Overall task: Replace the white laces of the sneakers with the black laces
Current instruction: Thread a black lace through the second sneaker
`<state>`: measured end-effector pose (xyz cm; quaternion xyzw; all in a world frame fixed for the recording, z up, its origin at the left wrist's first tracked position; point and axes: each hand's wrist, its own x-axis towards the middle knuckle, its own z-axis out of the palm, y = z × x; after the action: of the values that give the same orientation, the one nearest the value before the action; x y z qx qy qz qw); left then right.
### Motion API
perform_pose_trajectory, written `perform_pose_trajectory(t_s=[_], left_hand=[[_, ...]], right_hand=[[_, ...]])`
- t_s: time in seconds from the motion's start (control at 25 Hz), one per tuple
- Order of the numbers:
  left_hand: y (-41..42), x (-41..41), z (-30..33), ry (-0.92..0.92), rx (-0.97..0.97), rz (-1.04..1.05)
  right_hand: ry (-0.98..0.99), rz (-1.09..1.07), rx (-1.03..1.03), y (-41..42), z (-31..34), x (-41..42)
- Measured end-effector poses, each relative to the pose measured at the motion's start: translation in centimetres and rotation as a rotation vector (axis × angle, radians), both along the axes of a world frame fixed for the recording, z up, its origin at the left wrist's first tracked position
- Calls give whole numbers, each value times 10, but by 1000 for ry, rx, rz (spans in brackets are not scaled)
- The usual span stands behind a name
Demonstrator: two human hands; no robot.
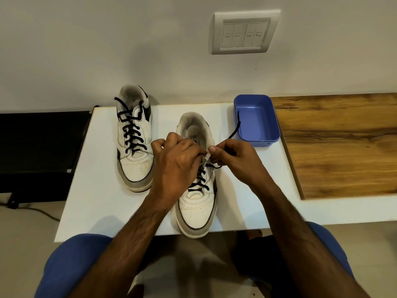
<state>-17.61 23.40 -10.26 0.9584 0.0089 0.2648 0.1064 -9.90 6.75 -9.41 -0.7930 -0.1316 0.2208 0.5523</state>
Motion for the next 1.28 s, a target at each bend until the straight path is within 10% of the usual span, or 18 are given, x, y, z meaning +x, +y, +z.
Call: perform_pose_trajectory(t_s=[0.72, 1.08, 1.28], left_hand=[[-2, 3, -9, 2, -347, 14], [13, 0, -7, 110, -51, -107], [15, 1, -9, 228, -306, -148]], right_hand=[[-178, -143, 10, 8, 0, -16], [-173, -105, -8, 10, -4, -15], [-148, -161, 50, 1, -4, -6]])
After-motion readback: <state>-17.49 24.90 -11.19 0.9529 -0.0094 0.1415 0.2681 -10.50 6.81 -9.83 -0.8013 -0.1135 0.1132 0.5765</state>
